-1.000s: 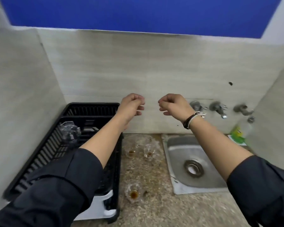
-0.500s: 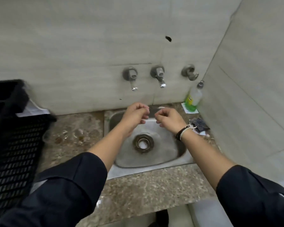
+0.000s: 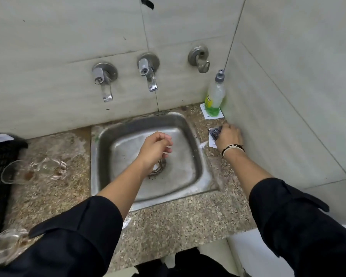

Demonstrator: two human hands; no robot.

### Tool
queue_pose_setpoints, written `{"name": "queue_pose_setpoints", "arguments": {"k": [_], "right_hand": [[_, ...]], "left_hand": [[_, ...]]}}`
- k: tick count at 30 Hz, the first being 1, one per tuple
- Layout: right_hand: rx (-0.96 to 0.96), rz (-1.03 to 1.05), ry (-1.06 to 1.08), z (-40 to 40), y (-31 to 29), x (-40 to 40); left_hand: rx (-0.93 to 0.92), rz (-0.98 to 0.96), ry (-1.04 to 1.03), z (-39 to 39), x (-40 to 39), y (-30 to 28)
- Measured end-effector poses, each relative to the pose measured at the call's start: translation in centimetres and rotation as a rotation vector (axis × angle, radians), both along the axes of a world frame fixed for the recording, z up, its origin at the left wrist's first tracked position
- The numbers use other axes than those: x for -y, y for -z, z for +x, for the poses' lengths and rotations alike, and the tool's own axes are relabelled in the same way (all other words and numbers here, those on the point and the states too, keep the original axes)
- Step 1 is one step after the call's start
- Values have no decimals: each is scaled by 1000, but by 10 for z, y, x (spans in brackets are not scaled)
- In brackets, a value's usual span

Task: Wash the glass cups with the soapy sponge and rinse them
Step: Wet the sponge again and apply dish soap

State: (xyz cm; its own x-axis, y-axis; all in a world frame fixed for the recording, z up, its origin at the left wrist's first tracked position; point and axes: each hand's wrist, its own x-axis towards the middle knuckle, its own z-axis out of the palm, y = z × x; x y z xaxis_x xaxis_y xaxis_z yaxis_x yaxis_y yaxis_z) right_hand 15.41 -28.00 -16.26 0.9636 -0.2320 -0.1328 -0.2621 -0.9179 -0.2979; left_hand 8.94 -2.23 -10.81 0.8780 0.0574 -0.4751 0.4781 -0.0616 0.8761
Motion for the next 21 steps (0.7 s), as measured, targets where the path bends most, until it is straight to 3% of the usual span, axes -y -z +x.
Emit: {"name": "queue_pose_setpoints", "arguments": {"k": [10, 17, 21], "right_hand": [[-72, 26, 51, 11, -1, -3], [-3, 464, -80, -4, -45, -52], [13, 725, -91, -1, -67, -93]], "left_hand": [[76, 124, 160, 14, -14, -18], [343, 285, 63, 46, -47, -85], [522, 499, 111, 73, -61, -120]]}}
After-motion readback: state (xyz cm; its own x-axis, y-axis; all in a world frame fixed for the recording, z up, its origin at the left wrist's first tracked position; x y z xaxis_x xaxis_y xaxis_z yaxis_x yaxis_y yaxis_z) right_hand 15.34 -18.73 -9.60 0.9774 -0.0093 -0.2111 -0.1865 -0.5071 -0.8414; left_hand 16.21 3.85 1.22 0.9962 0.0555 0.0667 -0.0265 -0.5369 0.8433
